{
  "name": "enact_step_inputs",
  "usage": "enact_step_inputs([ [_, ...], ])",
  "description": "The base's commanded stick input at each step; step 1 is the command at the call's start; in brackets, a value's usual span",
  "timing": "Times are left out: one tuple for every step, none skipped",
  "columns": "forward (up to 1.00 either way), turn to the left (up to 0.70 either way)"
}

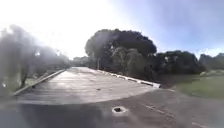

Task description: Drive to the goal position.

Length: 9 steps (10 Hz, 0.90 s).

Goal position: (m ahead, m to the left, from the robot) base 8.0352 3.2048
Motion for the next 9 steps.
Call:
enact_step_inputs([
  [1.0,0.0],
  [1.0,0.0],
  [1.0,0.0],
  [1.0,0.0],
  [1.0,0.0],
  [1.0,0.0],
  [1.0,0.15],
  [1.0,0.27],
  [1.0,0.27],
])
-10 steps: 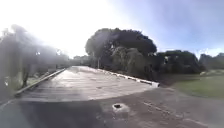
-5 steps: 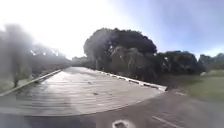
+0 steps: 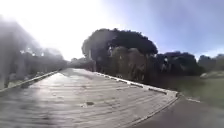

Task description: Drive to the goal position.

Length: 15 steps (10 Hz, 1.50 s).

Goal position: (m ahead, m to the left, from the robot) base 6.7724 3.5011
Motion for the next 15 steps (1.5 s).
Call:
enact_step_inputs([
  [1.0,0.27],
  [1.0,0.27],
  [1.0,0.27],
  [1.0,0.27],
  [1.0,0.27],
  [1.0,0.27],
  [1.0,0.27],
  [1.0,0.27],
  [1.0,0.27],
  [1.0,0.27],
  [1.0,0.27],
  [1.0,0.27],
  [1.0,0.15],
  [1.0,0.0],
  [1.0,0.0],
])
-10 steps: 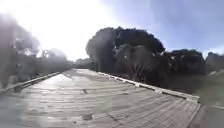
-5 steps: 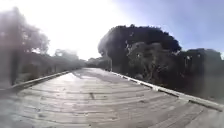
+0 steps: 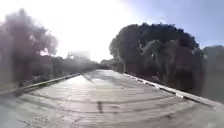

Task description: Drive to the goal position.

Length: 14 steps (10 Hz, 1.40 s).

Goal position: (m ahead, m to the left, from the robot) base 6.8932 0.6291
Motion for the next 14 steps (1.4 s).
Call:
enact_step_inputs([
  [1.0,0.0],
  [1.0,0.0],
  [1.0,0.0],
  [1.0,0.0],
  [1.0,0.0],
  [1.0,0.0],
  [1.0,0.0],
  [1.0,0.0],
  [1.0,0.0],
  [1.0,0.0],
  [1.0,0.0],
  [1.0,0.0],
  [1.0,0.0],
  [1.0,0.0],
])
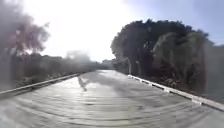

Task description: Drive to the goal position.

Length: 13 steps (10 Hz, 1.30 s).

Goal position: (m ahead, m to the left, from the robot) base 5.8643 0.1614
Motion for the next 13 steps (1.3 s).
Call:
enact_step_inputs([
  [1.0,0.0],
  [1.0,0.09],
  [1.0,0.27],
  [1.0,0.27],
  [1.0,0.27],
  [1.0,0.27],
  [1.0,0.27],
  [1.0,0.2],
  [1.0,0.02],
  [1.0,0.0],
  [1.0,0.0],
  [1.0,0.0],
  [1.0,0.0],
])
